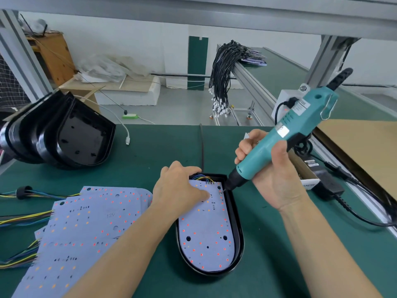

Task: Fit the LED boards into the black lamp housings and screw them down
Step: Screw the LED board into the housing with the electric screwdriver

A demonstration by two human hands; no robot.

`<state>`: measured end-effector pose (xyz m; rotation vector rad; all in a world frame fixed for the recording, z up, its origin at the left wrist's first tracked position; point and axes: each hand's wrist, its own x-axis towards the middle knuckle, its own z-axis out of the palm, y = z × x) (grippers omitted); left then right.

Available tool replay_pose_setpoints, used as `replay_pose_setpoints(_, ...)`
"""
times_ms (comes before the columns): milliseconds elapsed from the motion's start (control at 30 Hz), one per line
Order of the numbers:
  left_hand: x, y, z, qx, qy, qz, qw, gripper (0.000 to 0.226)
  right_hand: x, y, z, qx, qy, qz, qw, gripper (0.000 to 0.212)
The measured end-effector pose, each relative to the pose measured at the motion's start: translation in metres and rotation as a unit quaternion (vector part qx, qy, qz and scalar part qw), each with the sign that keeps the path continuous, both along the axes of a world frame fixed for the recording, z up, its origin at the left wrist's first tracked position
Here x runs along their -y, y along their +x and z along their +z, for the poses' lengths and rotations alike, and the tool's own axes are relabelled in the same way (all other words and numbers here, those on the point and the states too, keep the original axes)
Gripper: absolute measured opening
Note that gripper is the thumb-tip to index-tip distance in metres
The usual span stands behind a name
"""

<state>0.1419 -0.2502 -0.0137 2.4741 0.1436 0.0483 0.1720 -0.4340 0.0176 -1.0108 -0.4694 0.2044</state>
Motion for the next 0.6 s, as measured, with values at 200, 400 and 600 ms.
replay_pose_setpoints(200,0.0,0.001,-0.001,0.003,0.006,0.003,1.0,0.047,0.0,0.002,0.002,0.043,-0.042,0.008,0.998,0.049)
replay_pose_setpoints(400,0.001,-0.001,0.002,-0.001,0.013,0.003,1.0,0.044,0.004,0.004,0.005,0.066,-0.081,0.047,0.993,0.049)
replay_pose_setpoints(600,0.002,-0.002,0.005,-0.016,0.014,0.007,1.0,0.051,0.018,0.001,0.02,0.023,0.053,0.016,0.998,0.064)
